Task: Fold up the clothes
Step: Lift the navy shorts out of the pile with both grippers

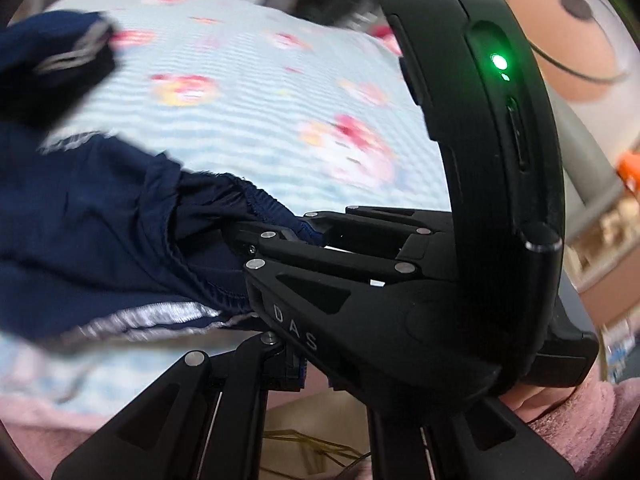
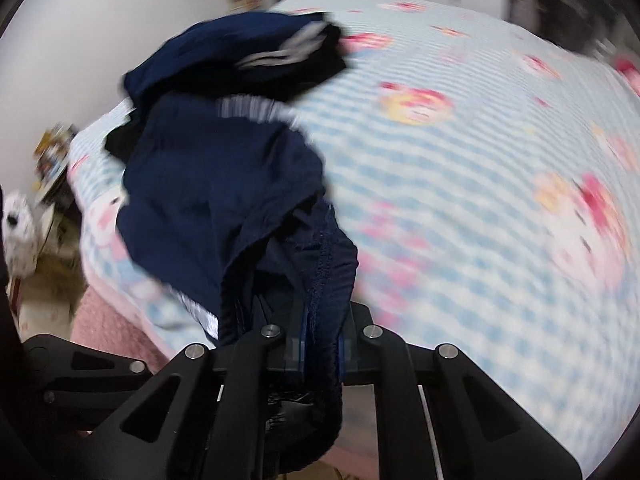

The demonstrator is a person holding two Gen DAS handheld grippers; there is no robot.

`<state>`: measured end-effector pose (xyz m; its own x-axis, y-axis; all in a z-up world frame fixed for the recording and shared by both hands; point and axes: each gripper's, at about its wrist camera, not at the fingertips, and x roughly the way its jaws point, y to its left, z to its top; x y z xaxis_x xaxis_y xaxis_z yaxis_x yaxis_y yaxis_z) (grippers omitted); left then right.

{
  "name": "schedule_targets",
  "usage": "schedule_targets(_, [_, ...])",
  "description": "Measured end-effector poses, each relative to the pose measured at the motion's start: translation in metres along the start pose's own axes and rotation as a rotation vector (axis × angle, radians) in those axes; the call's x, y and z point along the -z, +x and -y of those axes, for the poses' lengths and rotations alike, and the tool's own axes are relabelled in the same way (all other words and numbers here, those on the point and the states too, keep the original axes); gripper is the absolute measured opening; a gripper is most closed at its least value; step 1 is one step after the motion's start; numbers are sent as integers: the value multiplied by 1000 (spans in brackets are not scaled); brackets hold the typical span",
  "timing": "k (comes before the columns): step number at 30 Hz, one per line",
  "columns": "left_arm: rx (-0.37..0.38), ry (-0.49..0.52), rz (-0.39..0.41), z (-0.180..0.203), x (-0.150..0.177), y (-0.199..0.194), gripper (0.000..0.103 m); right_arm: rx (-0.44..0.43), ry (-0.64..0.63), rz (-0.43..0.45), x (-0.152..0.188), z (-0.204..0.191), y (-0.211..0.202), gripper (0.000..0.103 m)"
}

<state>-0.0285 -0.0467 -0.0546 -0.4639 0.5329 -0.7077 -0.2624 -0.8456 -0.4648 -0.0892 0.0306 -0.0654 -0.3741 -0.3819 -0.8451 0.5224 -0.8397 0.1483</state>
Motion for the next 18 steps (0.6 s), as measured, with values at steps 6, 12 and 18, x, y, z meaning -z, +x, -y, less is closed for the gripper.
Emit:
schedule_targets(6, [109,169,-91,84,-6,47,6,104,232,50,44,90,-53,10])
schedule_targets(12, [100,232,-142,131,4,68,6,190,368,73,78,155,-76,15])
schedule_targets(18, [14,131,-169,112,24,67,6,55,370,30,88,163,-54,34])
